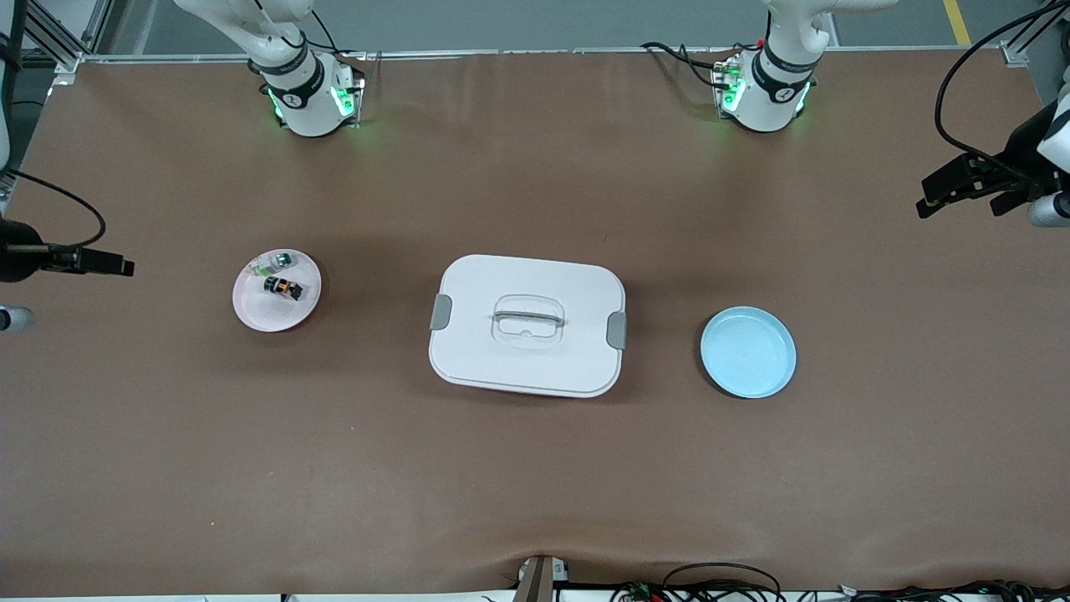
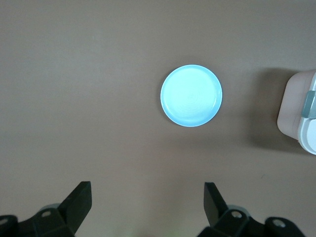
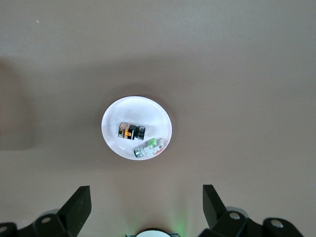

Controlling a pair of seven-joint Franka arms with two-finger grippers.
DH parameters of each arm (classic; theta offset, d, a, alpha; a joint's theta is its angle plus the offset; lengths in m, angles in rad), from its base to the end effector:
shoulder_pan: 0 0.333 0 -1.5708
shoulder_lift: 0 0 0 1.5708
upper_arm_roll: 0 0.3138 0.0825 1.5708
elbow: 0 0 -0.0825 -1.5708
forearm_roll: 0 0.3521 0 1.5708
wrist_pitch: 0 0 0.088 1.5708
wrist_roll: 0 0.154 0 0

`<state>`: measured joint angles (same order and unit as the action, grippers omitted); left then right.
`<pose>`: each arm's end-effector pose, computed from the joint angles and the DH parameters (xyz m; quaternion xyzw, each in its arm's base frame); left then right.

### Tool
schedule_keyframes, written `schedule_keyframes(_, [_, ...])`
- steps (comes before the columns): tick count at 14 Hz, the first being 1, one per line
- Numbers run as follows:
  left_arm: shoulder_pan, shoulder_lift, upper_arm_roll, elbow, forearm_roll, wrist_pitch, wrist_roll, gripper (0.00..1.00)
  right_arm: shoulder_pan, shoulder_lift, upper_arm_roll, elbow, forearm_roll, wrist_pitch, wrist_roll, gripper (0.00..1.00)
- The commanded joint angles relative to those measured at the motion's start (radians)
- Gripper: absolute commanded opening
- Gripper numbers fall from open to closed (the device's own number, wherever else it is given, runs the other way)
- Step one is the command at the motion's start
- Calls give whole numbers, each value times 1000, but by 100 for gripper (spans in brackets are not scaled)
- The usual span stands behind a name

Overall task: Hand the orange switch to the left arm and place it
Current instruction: 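Move the right gripper over the white plate toward the orange switch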

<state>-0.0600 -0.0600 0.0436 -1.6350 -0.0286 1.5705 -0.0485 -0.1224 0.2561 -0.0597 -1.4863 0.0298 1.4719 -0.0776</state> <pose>0.5032 -0.0121 0.5779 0.9997 0.0160 -0.0028 0.0155 0.5560 -0.0943 0.4651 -0.9895 0.0523 0.1325 0.0246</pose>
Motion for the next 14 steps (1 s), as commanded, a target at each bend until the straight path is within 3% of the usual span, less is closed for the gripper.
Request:
schedule_keyframes(1, [-1, 9, 2, 21, 12, -15, 6, 100, -6, -2, 11, 15, -16, 30, 9, 100])
schedule_keyframes(3, [-3, 11, 2, 21, 10, -15, 4, 100, 9, -3, 14, -47, -14, 111, 13, 100])
schedule_keyframes(6, [-3, 9, 2, 21, 10, -15, 6, 100, 40, -52, 14, -289, -4, 356, 74, 100])
schedule_keyframes(10, [-4, 8, 1, 23, 9, -17, 6, 100, 46, -112, 17, -536, -4, 580, 188, 100])
schedule_keyframes(14, [-4, 8, 1, 24, 9, -17, 6, 100, 67, -146, 18, -698, -2, 709, 321, 100])
